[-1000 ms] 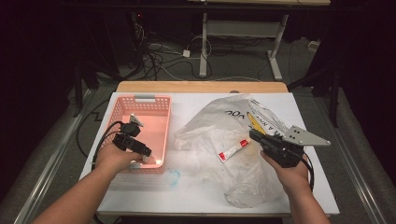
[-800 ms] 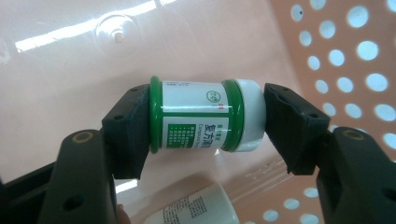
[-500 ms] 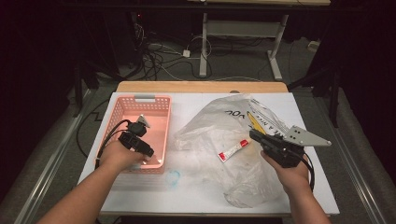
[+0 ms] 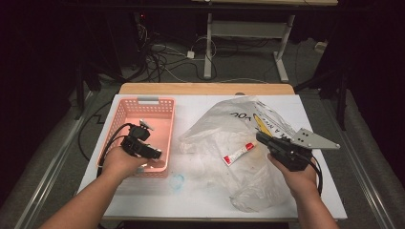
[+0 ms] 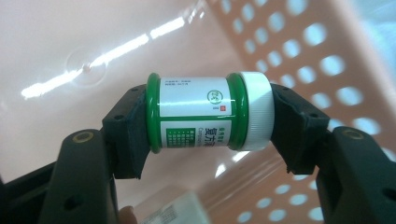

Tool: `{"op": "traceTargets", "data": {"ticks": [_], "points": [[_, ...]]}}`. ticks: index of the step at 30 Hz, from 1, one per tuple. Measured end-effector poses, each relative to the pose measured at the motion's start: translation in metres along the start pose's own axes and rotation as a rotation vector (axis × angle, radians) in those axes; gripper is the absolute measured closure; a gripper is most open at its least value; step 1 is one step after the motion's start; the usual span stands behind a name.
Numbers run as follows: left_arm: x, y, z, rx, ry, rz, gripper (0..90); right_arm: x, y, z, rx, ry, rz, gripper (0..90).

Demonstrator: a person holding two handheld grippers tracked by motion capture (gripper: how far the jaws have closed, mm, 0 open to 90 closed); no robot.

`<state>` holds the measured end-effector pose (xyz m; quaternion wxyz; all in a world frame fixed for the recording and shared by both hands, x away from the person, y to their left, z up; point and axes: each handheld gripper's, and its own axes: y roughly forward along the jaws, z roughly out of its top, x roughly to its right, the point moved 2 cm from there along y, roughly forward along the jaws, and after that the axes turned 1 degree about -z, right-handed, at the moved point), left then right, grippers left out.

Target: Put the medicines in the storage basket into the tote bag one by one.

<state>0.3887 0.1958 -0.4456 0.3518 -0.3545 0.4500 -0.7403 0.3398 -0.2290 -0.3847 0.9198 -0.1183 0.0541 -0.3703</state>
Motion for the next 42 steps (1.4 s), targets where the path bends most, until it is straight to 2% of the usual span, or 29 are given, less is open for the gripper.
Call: {"op": "traceTargets", "data": {"ticks": [4,8,10,14,16,18,21,24,27,29,31,35,38,42], "points": [[0.002,-0.008,-0.003,0.098,0.011,-0.017,35.2,0.000,0.000,0.000,0.002,0.001,-0.002,90.0],[0.000,-0.015,-0.009,0.229,-0.022,-0.028,35.2,0.000,-0.001,0.000,0.003,0.000,-0.003,90.0],[0.001,-0.017,-0.012,0.263,-0.023,-0.042,35.2,0.000,0.000,0.000,0.006,-0.002,-0.002,90.0],[0.009,-0.020,-0.017,0.320,0.015,-0.052,35.1,-0.001,0.000,0.001,0.006,-0.005,-0.002,90.0],[0.013,-0.020,-0.020,0.355,0.016,-0.070,35.2,-0.002,0.000,0.001,0.004,-0.006,-0.003,90.0],[0.017,-0.020,-0.022,0.385,0.034,-0.037,35.2,-0.002,0.000,0.001,0.003,-0.007,-0.005,90.0],[0.018,-0.021,-0.027,0.441,0.026,-0.042,35.2,-0.002,0.000,0.001,0.007,-0.015,-0.005,90.0],[0.021,-0.024,-0.030,0.483,0.042,-0.034,35.2,-0.003,0.000,0.002,0.007,-0.015,-0.002,90.0],[0.025,-0.028,-0.035,0.536,0.046,-0.044,35.2,-0.004,0.000,0.002,0.007,-0.015,-0.004,90.0],[0.028,-0.030,-0.037,0.542,0.050,-0.055,35.2,-0.003,0.000,0.002,0.007,-0.017,-0.006,90.0],[0.032,-0.030,-0.041,0.544,0.064,-0.043,35.3,-0.002,0.000,0.001,0.008,-0.019,-0.008,90.0],[0.039,-0.032,-0.046,0.563,0.079,-0.058,35.2,0.000,0.000,0.002,0.017,-0.011,-0.012,90.0],[0.046,-0.035,-0.048,0.585,0.094,-0.074,35.2,-0.001,-0.001,0.003,0.018,-0.011,-0.012,90.0],[0.061,-0.038,-0.048,0.594,0.133,-0.105,35.2,-0.002,-0.002,0.004,0.023,-0.014,-0.011,90.0]]}}
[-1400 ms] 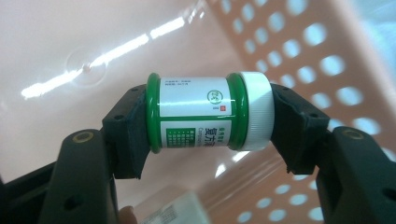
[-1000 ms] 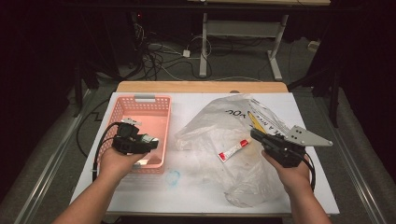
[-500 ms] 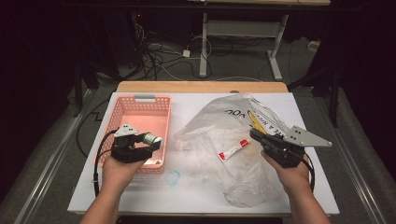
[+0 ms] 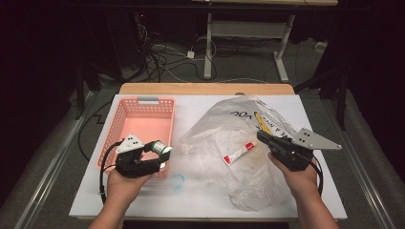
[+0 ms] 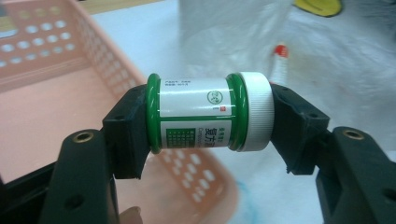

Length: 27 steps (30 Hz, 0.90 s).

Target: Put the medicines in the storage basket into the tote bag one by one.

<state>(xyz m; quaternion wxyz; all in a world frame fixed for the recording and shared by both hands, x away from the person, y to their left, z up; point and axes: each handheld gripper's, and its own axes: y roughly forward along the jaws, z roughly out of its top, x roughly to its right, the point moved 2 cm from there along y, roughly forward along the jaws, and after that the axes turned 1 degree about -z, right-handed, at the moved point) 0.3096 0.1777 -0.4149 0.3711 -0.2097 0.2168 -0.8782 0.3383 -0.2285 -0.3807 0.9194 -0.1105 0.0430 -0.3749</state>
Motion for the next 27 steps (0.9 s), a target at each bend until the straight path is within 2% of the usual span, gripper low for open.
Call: {"op": "traceTargets", "data": {"ticks": [6,16,27], "points": [[0.022,0.004,0.004,0.017,0.040,-0.049,35.2,0.000,0.001,0.000,-0.002,0.000,0.005,90.0],[0.052,0.015,0.004,0.004,0.117,-0.124,35.2,0.000,0.001,-0.001,-0.005,0.002,0.006,90.0],[0.073,0.032,-0.001,-0.027,0.164,-0.168,35.2,-0.001,0.000,-0.001,-0.005,-0.002,0.008,90.0]]}}
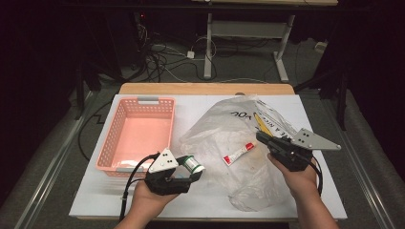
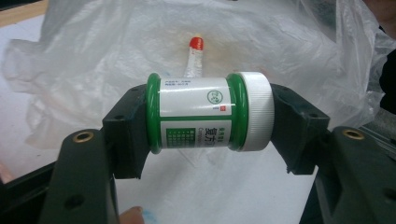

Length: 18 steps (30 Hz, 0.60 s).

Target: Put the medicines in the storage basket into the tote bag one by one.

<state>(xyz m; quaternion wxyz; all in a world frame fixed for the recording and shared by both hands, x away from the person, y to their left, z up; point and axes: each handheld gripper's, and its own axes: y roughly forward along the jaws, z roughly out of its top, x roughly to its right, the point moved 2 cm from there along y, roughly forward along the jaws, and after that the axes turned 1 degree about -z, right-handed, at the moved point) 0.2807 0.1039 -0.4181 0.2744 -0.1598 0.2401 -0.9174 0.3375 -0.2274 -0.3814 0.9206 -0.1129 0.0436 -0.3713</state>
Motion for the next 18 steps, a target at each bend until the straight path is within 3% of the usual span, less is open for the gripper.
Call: {"op": "traceTargets", "data": {"ticks": [7,13,18], "points": [[0.007,0.012,-0.003,-0.020,0.022,-0.022,35.1,-0.001,0.000,0.000,0.000,0.000,0.002,90.0],[0.011,0.022,-0.001,-0.006,0.021,-0.056,35.1,-0.002,0.001,0.001,0.001,-0.003,0.007,90.0],[0.015,0.038,0.006,-0.034,0.051,-0.050,35.1,-0.003,0.001,0.002,0.002,-0.006,0.010,90.0]]}}
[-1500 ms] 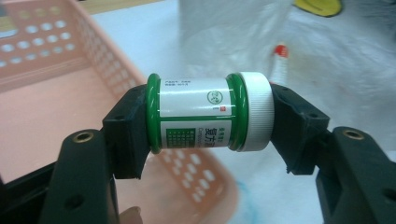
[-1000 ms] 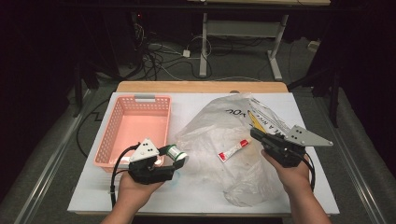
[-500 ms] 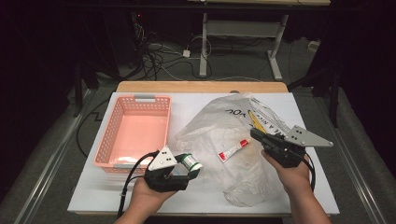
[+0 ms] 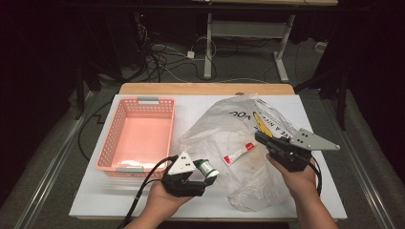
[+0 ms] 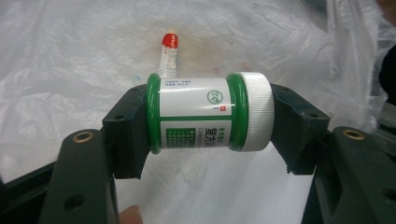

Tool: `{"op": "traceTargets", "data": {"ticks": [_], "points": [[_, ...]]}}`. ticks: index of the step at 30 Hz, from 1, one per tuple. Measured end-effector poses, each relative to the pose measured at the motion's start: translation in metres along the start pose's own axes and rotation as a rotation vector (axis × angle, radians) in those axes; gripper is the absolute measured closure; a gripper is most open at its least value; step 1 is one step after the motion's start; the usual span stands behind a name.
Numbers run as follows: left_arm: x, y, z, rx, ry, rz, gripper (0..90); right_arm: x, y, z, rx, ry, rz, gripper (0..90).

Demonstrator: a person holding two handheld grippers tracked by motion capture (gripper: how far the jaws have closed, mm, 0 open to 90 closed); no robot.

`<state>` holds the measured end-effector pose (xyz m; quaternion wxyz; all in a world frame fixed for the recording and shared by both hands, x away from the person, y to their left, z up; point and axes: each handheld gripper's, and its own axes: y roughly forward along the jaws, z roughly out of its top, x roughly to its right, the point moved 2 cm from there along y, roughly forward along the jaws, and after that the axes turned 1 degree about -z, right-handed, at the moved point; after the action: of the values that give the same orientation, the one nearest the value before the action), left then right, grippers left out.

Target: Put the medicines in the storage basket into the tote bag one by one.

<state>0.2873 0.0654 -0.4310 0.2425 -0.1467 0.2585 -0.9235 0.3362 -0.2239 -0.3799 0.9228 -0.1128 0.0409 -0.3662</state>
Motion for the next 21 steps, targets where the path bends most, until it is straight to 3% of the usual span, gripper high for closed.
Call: {"op": "traceTargets", "data": {"ticks": [13,21], "points": [[0.008,0.055,0.017,-0.039,0.039,0.001,34.9,0.001,-0.003,0.003,0.016,-0.003,-0.003,90.0],[0.008,0.102,0.025,-0.042,0.036,0.000,34.9,0.001,-0.003,0.004,0.016,0.001,-0.003,90.0]]}}
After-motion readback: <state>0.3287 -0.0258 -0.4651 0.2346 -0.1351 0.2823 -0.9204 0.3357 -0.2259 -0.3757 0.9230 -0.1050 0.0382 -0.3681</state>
